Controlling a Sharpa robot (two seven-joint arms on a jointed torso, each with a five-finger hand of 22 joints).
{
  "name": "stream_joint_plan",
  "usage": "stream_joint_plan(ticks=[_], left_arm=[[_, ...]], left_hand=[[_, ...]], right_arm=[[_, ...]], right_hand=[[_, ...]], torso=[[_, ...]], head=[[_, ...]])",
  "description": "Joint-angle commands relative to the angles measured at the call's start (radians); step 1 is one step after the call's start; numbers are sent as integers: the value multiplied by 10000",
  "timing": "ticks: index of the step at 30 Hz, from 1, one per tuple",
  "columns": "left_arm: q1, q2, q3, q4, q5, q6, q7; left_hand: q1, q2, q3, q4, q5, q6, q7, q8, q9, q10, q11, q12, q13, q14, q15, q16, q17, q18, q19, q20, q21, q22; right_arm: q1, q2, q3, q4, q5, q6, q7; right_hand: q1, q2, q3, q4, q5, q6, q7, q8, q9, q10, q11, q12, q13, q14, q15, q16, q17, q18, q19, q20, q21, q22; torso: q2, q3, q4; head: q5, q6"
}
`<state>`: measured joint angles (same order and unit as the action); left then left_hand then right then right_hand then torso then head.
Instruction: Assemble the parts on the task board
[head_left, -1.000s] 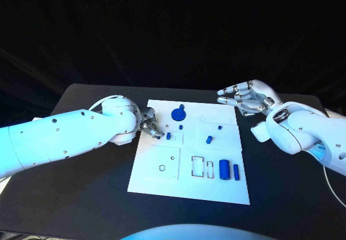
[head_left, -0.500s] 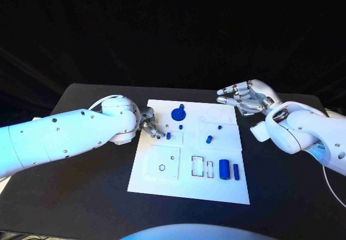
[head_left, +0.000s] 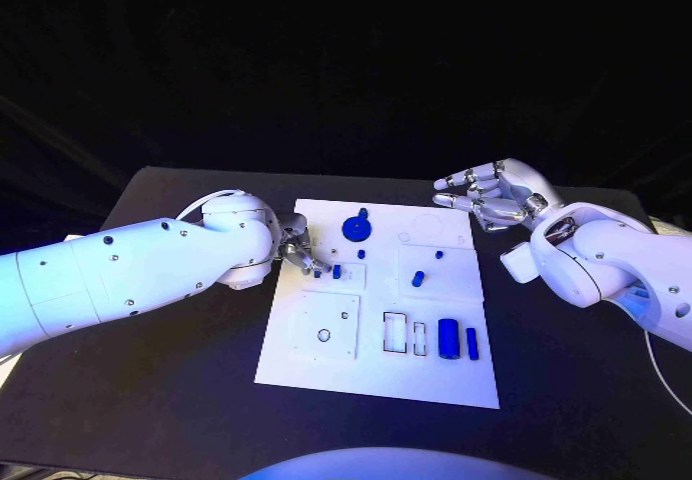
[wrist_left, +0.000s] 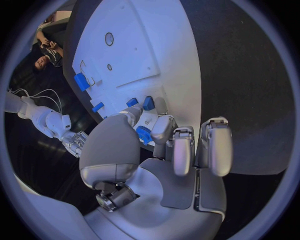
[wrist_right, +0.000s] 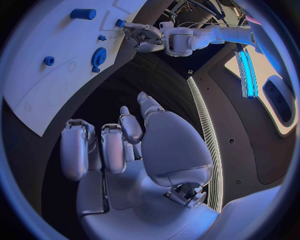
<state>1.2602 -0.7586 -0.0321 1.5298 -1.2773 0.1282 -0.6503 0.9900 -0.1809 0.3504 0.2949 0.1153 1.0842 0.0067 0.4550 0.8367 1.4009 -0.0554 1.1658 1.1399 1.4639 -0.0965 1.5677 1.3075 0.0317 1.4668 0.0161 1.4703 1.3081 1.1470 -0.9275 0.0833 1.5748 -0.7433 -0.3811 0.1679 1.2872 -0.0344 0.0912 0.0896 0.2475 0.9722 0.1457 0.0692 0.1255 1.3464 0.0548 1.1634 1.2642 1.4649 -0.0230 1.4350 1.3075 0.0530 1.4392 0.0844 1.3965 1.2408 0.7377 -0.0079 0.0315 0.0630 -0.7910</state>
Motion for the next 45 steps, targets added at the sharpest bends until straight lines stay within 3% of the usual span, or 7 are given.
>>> stream_joint_plan(ticks=[1, 19, 23, 28, 35, 43, 45], left_arm=[[-2, -31, 5, 40, 155, -70, -46], [27, -756, 94, 291, 2729, -2744, 2146], [25, -718, 85, 180, 3156, -3560, 3559], [12, -453, 22, 10, 1908, -3988, 4746], [-28, 194, -182, -318, -1054, -4327, 5323], [-77, 806, -285, -691, -2973, -4217, 5741], [-87, 917, -293, -772, -3218, -4012, 5682]], left_hand=[[-129, 2, -96, 5, 64, 57, -5, 55, 13, 61, -8, 35, -5, 1069, -66, 31, 2633, -20, 488, -60, 36, 1594], [-609, -17, -94, 14, 98, -746, 279, -155, -33, -1070, 218, -1716, -1728, 1057, 73, 3, 2602, 373, -345, 40, -1445, 160], [6, 236, -679, 0, 146, -2270, 1052, -708, -387, -3851, 967, -4529, -4054, -1535, 728, -4878, -1769, 1319, -3871, 584, -7341, -4896], [2772, 202, -198, -605, -7, -2980, 1639, -1367, -1620, -4965, 1529, -6127, -5580, -3189, 1298, -8909, -4899, 1505, -4168, 1108, -9407, -6459], [4483, -367, 1472, -1496, -133, -2084, 1422, -2168, -3533, -4312, 1398, -7550, -7572, -2629, 1067, -9257, -5357, 1508, -3529, 917, -9540, -6688], [4066, -530, -108, -1234, -592, -1731, 1139, -2634, -4616, -4268, 1363, -7968, -8469, -1974, 1026, -8861, -5384, 1520, -2764, 961, -9801, -7045], [4245, -414, -209, -1267, -575, -1575, 1109, -2741, -4873, -4110, 1287, -8060, -8703, -1151, 933, -7162, -4132, 1517, -2257, 847, -9537, -6920]], right_arm=[[-2, 8, 2, -6, -47, 112, 11], [-6, 24, 2, -100, -82, 127, -29], [-9, 42, 2, -125, -83, 117, -35], [-14, 68, 2, -166, -84, 124, -34], [-30, 102, 2, -203, -84, 144, -24], [-48, 141, 1, -234, -46, 156, 25], [-50, 152, 1, -236, -35, 160, 46]], right_hand=[[-70, 27, -60, -4, -3, 50, -2, 12, -17, -45, 16, -37, -9, 574, 14, -61, 441, 134, -48, -36, -43, -3], [-93, 25, -77, 8, 7, 51, -4, 12, -18, -44, 15, -38, -13, 574, 14, -66, 438, 135, -47, -36, -48, -8], [-93, 25, -77, 8, 7, 51, -4, 12, -18, -44, 15, -38, -13, 574, 14, -66, 438, 135, -47, -36, -48, -8], [-93, 25, -77, 8, 7, 51, -4, 12, -18, -44, 15, -38, -13, 574, 14, -66, 438, 135, -47, -36, -48, -8], [-87, 39, -73, 7, 20, 50, -6, 11, -18, -33, 13, -21, -3, 577, 12, -63, 447, 132, -41, -37, -43, 3], [-86, 43, -73, 7, 26, 48, -5, 9, -19, -39, 13, -31, -12, 576, 11, -70, 438, 136, -47, -37, -53, -14], [-103, 47, -81, 18, 42, 41, -4, 5, -21, -43, 15, -39, -20, 575, 11, -75, 431, 135, -45, -37, -52, -11]], torso=[[3, -2, 5], [-3, -7, 16], [-3, -2, 26], [1, -17, -2], [-2, -18, -5], [6, -13, -13], [6, -13, -17]], head=[[2, -5], [-28, 77], [-54, 132], [-83, 199], [-234, 314], [-370, 391], [-382, 410]])
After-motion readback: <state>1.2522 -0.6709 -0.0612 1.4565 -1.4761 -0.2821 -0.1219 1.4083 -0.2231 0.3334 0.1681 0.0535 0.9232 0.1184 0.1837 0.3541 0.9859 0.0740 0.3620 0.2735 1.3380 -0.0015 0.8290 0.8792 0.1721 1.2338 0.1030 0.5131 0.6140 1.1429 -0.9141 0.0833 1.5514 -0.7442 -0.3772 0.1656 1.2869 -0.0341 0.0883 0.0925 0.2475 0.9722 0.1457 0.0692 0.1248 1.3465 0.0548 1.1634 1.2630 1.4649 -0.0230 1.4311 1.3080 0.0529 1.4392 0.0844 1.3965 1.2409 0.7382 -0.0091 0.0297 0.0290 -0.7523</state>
